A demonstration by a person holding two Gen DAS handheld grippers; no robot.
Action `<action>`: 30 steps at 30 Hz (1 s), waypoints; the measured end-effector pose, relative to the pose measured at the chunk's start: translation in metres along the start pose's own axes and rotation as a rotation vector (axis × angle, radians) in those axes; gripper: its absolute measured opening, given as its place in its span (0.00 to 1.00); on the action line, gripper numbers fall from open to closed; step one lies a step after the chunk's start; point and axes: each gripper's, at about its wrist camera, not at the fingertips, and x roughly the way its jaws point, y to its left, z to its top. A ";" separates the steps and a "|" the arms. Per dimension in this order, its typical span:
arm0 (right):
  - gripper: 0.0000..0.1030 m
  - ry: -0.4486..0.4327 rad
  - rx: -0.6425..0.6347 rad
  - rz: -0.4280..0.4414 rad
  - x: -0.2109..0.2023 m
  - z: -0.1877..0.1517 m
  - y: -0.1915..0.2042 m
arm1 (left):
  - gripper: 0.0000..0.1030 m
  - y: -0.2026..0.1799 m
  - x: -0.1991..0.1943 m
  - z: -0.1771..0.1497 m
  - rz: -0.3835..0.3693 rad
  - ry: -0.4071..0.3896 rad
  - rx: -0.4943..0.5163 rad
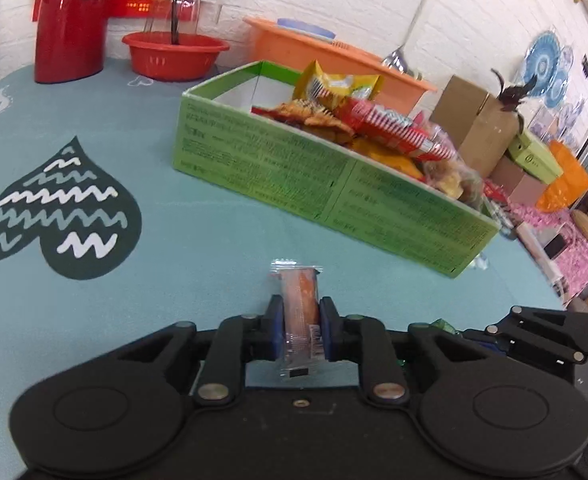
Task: Organize snacks
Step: 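Drop the orange stick into the box with the left while the right drops the green packet in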
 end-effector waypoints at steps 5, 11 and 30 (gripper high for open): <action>0.58 -0.081 0.014 -0.003 -0.019 0.012 -0.008 | 0.70 -0.011 -0.023 0.031 -0.083 -0.080 -0.024; 0.58 -0.223 0.046 -0.072 -0.038 0.037 -0.034 | 0.69 -0.021 -0.037 0.076 -0.067 -0.229 -0.018; 0.60 -0.348 0.355 -0.364 0.011 0.060 -0.175 | 0.73 0.017 0.056 0.124 0.040 -0.240 -0.068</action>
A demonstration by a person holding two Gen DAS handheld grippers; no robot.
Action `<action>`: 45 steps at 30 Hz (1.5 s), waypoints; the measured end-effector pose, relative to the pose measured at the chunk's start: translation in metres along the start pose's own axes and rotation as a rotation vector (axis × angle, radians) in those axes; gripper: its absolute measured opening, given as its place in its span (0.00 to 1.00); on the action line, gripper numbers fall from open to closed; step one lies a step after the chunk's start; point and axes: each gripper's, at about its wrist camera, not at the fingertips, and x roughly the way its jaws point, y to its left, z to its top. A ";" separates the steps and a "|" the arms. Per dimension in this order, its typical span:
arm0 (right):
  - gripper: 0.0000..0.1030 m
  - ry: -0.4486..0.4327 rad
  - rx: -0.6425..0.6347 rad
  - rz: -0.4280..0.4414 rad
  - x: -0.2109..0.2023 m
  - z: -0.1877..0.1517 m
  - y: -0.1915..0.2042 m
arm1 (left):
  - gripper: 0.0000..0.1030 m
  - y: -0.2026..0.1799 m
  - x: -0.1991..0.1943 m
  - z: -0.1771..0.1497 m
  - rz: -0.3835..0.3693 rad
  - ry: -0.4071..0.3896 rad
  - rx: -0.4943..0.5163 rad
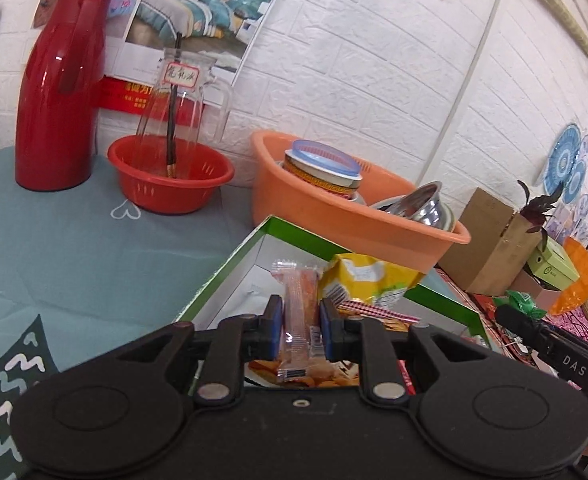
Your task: Organize snacks
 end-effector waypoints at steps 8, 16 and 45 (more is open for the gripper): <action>1.00 -0.011 0.019 0.008 0.012 -0.015 -0.003 | 1.00 0.007 0.000 -0.004 0.051 -0.041 -0.035; 1.00 -0.022 0.028 0.032 -0.012 -0.011 -0.001 | 1.00 -0.006 -0.020 -0.008 0.055 -0.046 -0.010; 1.00 0.107 -0.154 -0.041 -0.196 -0.074 0.082 | 1.00 -0.090 -0.183 -0.152 0.237 0.047 0.207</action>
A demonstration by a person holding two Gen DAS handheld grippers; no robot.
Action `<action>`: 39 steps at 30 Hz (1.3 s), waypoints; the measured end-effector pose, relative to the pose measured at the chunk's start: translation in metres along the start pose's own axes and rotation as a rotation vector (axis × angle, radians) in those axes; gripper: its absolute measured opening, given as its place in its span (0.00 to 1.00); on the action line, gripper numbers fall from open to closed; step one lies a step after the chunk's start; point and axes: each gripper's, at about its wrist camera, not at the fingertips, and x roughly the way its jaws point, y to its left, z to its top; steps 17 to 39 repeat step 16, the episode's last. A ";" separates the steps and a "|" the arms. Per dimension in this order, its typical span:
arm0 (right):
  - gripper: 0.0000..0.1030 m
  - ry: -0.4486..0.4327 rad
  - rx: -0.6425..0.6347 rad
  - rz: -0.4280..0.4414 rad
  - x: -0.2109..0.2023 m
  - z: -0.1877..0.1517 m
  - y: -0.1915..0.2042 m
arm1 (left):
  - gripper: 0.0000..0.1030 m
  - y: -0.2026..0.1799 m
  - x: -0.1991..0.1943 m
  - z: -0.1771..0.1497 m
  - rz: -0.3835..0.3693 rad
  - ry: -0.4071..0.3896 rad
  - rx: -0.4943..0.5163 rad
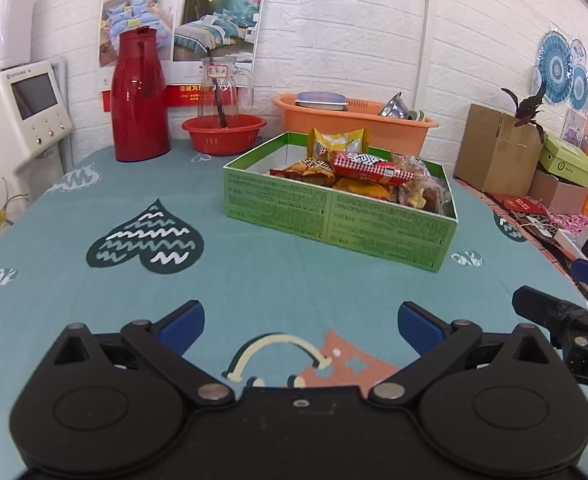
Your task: Organize snacks
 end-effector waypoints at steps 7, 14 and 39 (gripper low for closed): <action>1.00 0.034 0.023 0.004 -0.004 -0.020 0.006 | 1.00 0.002 -0.005 -0.014 0.013 0.025 -0.006; 1.00 0.046 0.029 0.001 -0.003 -0.024 0.008 | 1.00 0.003 -0.002 -0.018 0.007 0.031 -0.006; 1.00 0.044 0.031 0.000 -0.003 -0.025 0.008 | 1.00 0.003 -0.003 -0.018 0.010 0.030 -0.003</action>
